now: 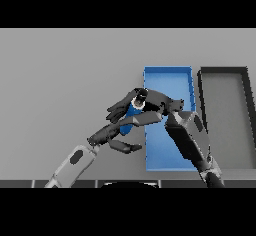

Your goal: Pick up the blue pipe and place it into the blue bin.

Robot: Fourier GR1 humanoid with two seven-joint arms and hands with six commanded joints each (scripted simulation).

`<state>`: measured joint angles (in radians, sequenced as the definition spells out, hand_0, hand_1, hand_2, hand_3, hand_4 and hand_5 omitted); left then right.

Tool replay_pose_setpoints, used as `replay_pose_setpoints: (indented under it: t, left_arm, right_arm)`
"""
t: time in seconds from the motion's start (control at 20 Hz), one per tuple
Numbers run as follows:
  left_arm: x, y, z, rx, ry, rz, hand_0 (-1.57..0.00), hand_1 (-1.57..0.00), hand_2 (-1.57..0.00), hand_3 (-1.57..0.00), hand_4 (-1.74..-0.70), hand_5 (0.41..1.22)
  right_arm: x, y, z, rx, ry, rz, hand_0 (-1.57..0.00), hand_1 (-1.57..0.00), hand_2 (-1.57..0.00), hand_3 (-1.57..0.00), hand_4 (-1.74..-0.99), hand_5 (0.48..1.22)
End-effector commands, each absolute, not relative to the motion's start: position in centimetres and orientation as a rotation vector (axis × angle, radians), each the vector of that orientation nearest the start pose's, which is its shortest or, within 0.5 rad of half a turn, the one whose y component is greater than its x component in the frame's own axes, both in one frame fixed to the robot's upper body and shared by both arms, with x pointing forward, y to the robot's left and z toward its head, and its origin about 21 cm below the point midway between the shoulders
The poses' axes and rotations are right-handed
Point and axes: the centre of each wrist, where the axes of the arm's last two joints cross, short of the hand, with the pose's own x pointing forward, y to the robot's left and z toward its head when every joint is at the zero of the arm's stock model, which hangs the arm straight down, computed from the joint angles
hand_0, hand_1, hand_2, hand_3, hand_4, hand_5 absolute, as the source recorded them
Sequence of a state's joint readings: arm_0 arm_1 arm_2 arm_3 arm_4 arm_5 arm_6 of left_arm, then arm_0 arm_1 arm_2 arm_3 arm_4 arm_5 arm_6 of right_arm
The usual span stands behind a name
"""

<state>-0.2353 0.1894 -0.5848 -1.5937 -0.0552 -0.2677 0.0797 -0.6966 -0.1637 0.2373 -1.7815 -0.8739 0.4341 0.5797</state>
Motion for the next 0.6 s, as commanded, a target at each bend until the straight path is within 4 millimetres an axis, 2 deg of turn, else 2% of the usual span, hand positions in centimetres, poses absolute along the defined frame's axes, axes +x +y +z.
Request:
replay_pose_setpoints:
  t: [0.0,0.05,0.15,0.3,0.4,0.55]
  left_arm:
    - [25.1,11.6,3.8,-0.433,-1.508,-1.002,0.0,0.0,0.0,0.0,-0.92,0.503]
    - [25.1,11.7,3.8,-0.426,-1.501,-1.003,0.0,0.0,0.0,0.0,-0.92,0.503]
    - [25.0,11.7,4.0,-0.429,-1.515,-1.001,0.0,0.0,0.0,0.0,-0.92,0.503]
    - [24.9,11.7,4.3,-0.442,-1.546,-1.005,0.0,0.0,0.0,0.0,-0.91,0.499]
    - [25.0,12.3,4.2,-0.438,-1.535,-0.996,0.0,0.0,0.0,0.0,-0.91,0.492]
    - [24.7,12.2,4.4,-0.446,-1.536,-0.998,0.0,0.0,0.0,0.0,-0.91,0.49]
  right_arm:
    - [30.3,-12.5,24.1,1.149,-1.534,0.897,-1.57,-1.57,-1.57,-1.57,-1.689,1.171]
    - [30.6,-12.7,26.1,1.18,-1.562,0.878,-1.57,-1.57,-1.57,-1.57,-1.699,1.154]
    - [31.8,-13.5,28.9,1.18,-1.65,0.835,-1.57,-1.57,-1.57,-1.57,-1.714,1.134]
    - [33.2,-14.8,32.1,1.101,-1.754,0.739,-1.57,-1.57,-1.57,-1.57,-1.727,1.113]
    - [35.0,-15.8,33.4,0.976,-1.801,0.663,-1.57,-1.57,-1.57,-1.57,-1.732,1.117]
    - [37.9,-18.0,32.3,0.798,-1.783,0.549,-1.57,-1.57,-1.57,-1.57,-1.736,1.135]
